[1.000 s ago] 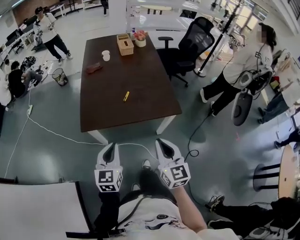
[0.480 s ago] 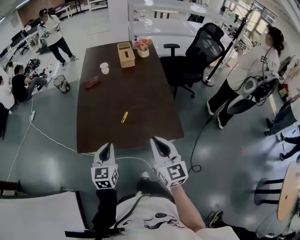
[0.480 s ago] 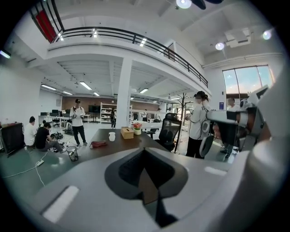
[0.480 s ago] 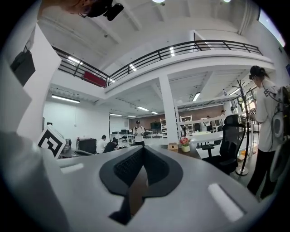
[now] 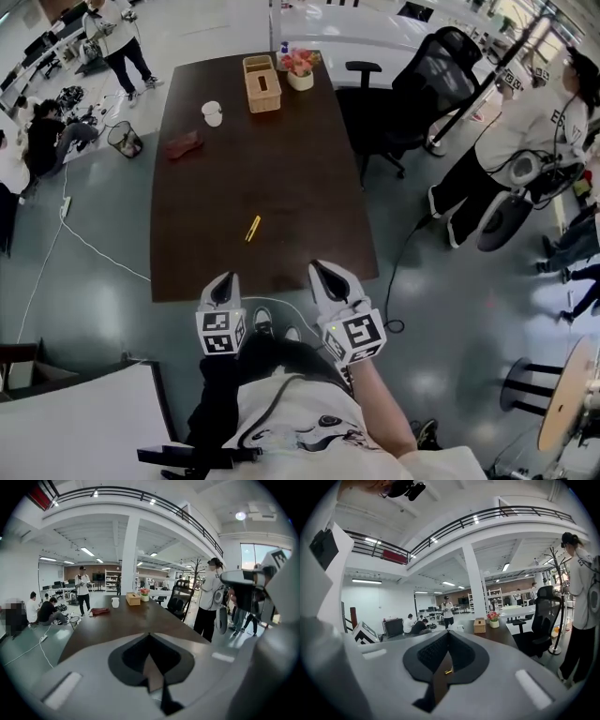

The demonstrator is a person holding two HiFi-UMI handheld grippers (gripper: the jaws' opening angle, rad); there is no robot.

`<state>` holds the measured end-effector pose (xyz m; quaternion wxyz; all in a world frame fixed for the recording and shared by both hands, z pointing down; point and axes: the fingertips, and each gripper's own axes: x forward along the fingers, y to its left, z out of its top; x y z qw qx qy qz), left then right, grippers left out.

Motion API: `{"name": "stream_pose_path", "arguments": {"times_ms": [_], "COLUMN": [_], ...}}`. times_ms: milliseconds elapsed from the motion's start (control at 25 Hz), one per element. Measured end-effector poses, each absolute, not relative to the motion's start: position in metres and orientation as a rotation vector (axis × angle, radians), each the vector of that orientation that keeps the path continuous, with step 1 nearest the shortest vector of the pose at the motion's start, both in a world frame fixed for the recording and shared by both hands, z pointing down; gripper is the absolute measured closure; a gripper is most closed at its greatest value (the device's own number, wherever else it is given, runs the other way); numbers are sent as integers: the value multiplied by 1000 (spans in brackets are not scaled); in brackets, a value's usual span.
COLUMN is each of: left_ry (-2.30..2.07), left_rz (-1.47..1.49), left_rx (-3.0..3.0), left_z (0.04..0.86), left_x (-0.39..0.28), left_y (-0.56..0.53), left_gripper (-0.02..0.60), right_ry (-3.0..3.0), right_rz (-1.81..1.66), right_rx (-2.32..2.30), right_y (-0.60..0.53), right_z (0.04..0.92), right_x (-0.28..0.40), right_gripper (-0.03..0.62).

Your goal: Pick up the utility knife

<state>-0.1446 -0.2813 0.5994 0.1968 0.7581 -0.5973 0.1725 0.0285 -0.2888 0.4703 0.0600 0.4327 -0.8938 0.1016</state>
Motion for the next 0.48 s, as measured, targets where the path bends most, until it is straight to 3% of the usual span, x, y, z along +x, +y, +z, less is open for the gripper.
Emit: {"name": "stream_pose_path", "arguments": {"times_ms": [480], "left_ry": [-1495], "left_rz": [605], "left_rx": [2118], "left_z": [675], "left_x": [-140], "left_y": [-363], "left_gripper": [578], "right_ry": [-2475], "right_rz": [396], "right_rx": [1455], "right_y": [-375], "right_z": [535], "right_x": [27], "right_gripper": [592]}}
